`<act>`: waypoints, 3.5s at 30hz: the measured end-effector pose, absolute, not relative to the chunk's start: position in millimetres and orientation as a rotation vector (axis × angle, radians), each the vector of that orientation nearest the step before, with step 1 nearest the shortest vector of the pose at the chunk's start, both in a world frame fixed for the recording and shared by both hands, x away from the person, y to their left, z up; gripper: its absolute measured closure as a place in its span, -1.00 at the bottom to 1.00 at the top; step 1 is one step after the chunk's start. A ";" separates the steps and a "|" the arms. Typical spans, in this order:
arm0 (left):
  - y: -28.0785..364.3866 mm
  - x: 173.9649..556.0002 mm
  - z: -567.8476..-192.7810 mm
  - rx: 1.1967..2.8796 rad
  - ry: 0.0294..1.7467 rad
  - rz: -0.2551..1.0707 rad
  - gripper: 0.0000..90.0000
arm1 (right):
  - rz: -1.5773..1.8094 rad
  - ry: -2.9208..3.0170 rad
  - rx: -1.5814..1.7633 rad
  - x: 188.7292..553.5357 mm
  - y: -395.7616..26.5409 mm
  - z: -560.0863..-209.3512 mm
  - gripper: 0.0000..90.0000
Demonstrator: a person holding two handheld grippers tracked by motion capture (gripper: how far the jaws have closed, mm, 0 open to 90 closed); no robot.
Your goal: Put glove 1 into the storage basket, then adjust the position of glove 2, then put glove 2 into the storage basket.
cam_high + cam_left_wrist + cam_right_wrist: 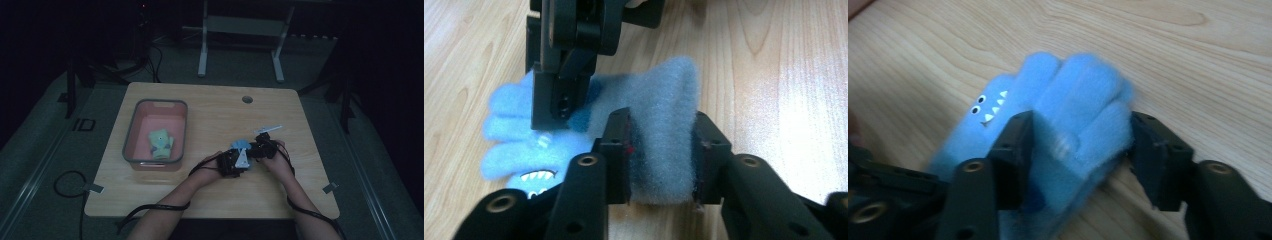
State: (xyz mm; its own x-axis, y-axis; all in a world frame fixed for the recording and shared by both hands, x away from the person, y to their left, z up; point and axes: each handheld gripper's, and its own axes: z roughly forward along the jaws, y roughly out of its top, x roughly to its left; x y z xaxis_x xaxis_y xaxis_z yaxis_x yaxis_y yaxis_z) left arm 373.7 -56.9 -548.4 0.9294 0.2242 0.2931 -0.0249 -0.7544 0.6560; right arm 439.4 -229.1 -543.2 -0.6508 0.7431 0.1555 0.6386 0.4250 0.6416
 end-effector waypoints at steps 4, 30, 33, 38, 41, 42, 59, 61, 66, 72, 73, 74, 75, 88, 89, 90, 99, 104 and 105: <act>-55.4 376.2 -547.2 2.379 0.156 0.439 0.58 | 1.061 2.551 1.236 440.4 -227.4 -542.9 0.32; -26.1 372.1 -497.9 2.417 0.119 0.465 0.67 | 1.329 2.585 1.263 442.7 -215.2 -508.2 0.74; -21.8 372.1 -490.6 2.417 0.122 0.472 0.67 | 1.339 2.578 1.253 442.8 -211.6 -502.0 0.74; -14.0 372.0 -482.0 2.410 0.131 0.478 0.67 | 1.342 2.578 1.247 443.5 -204.4 -492.4 0.74; -9.4 371.7 -477.1 2.411 0.133 0.480 0.67 | 1.345 2.575 1.234 443.3 -199.4 -486.8 0.74; -8.0 371.6 -475.5 2.411 0.135 0.479 0.67 | 1.353 2.574 1.227 443.5 -198.0 -485.3 0.74; 19.4 369.0 -448.5 2.420 0.154 0.519 0.67 | 1.411 2.579 1.180 446.8 -170.0 -459.3 0.74; 22.4 368.6 -447.0 2.421 0.159 0.518 0.67 | 1.411 2.584 1.171 446.9 -166.9 -457.8 0.74; 28.5 368.2 -444.3 2.418 0.170 0.519 0.67 | 1.411 2.592 1.162 447.6 -159.8 -456.1 0.74; 34.9 368.0 -442.4 2.421 0.178 0.520 0.67 | 1.411 2.600 1.152 448.9 -152.6 -454.5 0.74; 36.3 367.6 -441.8 2.420 0.180 0.523 0.67 | 1.413 2.603 1.150 448.9 -151.0 -454.1 0.74; 37.4 367.6 -441.3 2.421 0.183 0.524 0.67 | 1.412 2.601 1.146 449.1 -148.9 -453.5 0.74; 39.5 367.4 -440.3 2.425 0.185 0.527 0.67 | 1.413 2.603 1.144 449.5 -147.5 -453.1 0.74; 74.1 365.3 -423.5 2.437 0.240 0.566 0.67 | 1.454 2.637 1.084 457.8 -108.6 -437.6 0.74; 77.2 365.3 -422.2 2.439 0.244 0.570 0.67 | 1.454 2.641 1.078 458.5 -104.6 -436.1 0.74; 79.5 365.0 -421.5 2.440 0.252 0.572 0.67 | 1.453 2.644 1.068 459.1 -100.4 -434.5 0.74; 109.1 364.0 -413.6 2.451 0.289 0.607 0.67 | 1.453 2.666 1.012 463.4 -65.4 -425.3 0.74; 125.7 363.3 -413.7 2.458 0.308 0.609 0.67 | 1.453 2.681 0.994 465.0 -46.7 -426.3 0.74; 128.9 363.4 -414.2 2.460 0.314 0.610 0.67 | 1.453 2.686 0.988 465.4 -43.0 -426.7 0.74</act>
State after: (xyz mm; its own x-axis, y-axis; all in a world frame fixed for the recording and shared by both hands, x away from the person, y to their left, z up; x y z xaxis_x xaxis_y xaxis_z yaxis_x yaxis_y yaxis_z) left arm 363.4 128.9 -414.2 0.8678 0.3493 0.3534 0.0844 -0.8045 0.5879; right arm 465.4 -43.0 -426.7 -0.8084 0.4839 0.3352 0.5454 0.4014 0.7358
